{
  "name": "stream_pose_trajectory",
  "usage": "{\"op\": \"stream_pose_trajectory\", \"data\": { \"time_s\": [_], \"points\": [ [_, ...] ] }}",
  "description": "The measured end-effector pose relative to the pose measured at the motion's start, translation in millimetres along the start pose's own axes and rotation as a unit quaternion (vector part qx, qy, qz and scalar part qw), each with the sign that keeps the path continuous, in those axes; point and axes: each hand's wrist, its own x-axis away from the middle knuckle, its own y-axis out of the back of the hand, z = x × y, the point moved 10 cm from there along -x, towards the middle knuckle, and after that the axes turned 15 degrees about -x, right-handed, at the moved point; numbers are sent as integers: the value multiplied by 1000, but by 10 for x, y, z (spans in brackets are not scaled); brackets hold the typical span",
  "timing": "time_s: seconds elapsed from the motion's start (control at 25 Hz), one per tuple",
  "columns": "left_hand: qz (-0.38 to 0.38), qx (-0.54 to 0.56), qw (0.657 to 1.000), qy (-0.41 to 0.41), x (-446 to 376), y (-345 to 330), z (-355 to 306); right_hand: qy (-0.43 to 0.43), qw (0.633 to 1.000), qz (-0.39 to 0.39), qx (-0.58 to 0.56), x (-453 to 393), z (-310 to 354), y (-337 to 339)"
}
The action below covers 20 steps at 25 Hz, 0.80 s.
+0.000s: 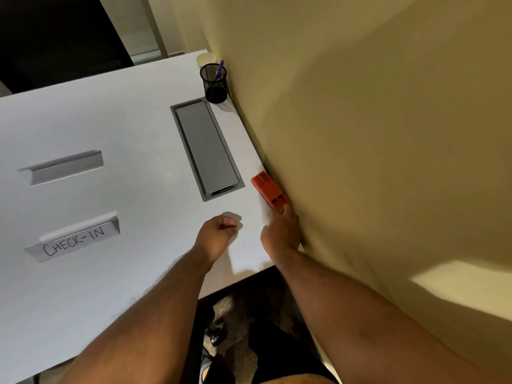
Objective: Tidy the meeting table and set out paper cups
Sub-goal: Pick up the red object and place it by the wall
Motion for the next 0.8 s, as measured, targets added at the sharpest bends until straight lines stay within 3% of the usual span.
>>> {"op": "stream_pose_trajectory", "data": {
  "time_s": [0.28,0.56,0.8],
  "points": [
    [17,-74,996,-45,214,-124,-105,16,999,6,-34,206,-55,8],
    [19,-18,999,-33,483,-64,133,111,980,101,130,85,44,-18],
    [15,-23,999,-46,527,-35,92,74,986,103,107,-51,76,-16]
  ]
}}
